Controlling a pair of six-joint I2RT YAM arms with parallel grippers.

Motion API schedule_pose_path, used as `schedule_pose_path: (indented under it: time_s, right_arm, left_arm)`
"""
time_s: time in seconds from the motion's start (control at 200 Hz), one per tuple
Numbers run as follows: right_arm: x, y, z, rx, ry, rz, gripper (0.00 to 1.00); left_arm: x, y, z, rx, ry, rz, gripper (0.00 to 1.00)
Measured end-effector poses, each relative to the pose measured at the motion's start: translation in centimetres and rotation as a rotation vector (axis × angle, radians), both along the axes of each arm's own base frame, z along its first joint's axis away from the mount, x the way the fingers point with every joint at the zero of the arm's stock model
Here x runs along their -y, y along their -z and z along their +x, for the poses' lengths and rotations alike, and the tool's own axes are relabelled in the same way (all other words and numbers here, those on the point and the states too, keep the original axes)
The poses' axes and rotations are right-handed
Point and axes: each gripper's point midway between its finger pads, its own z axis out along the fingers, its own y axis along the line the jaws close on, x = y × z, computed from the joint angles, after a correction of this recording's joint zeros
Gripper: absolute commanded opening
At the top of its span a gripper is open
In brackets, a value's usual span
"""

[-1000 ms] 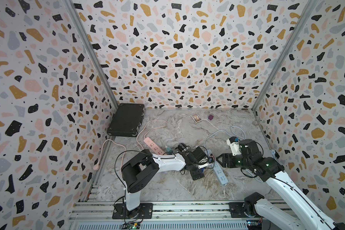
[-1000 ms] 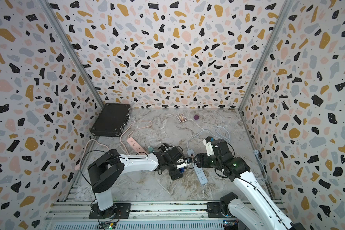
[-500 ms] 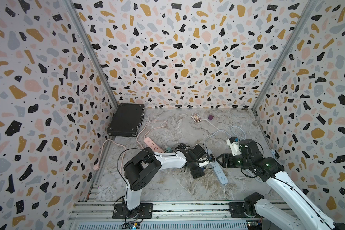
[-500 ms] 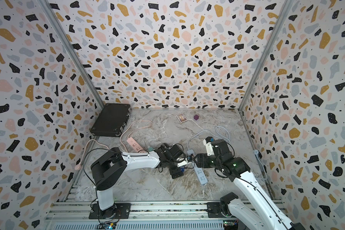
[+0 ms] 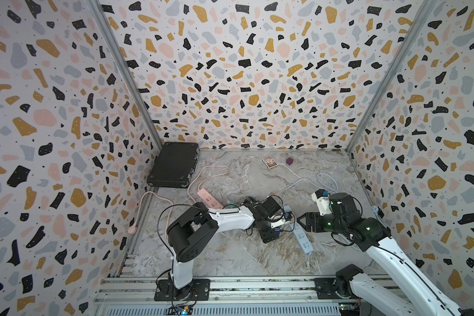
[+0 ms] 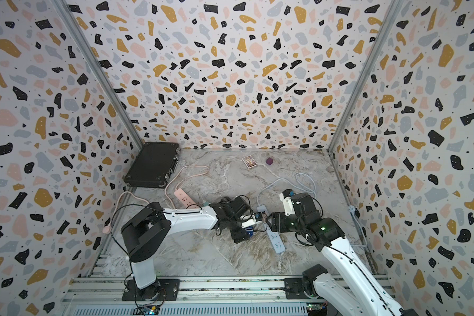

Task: Unplug the electric shaver
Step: Pick up the electric shaver from the center of the board.

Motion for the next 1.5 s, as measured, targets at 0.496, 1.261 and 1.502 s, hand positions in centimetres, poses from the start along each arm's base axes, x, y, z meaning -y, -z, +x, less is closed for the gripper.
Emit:
schedule_pose_path:
  time_s: [0.496,1.261,1.502]
  right_arm:
    - [0.7,-0.4,-0.6,0.003,0.015,0.003,0.8]
    - [0.8,-1.8,-1.0,0.03,0.022,0.059,0.81]
    - [0.8,-2.1,-1.0,0.034,0.022,0.064,0.81]
  left_arm:
    - [0.3,0.0,-0.6,-0.051,0.011,-0.028,0.73]
    - [0.4,0.0,-1.6,-0.121,0.005,-0.041,0.76]
    - [1.2,0.5,-1.2,-0.122,0.012,-0.054,0.63]
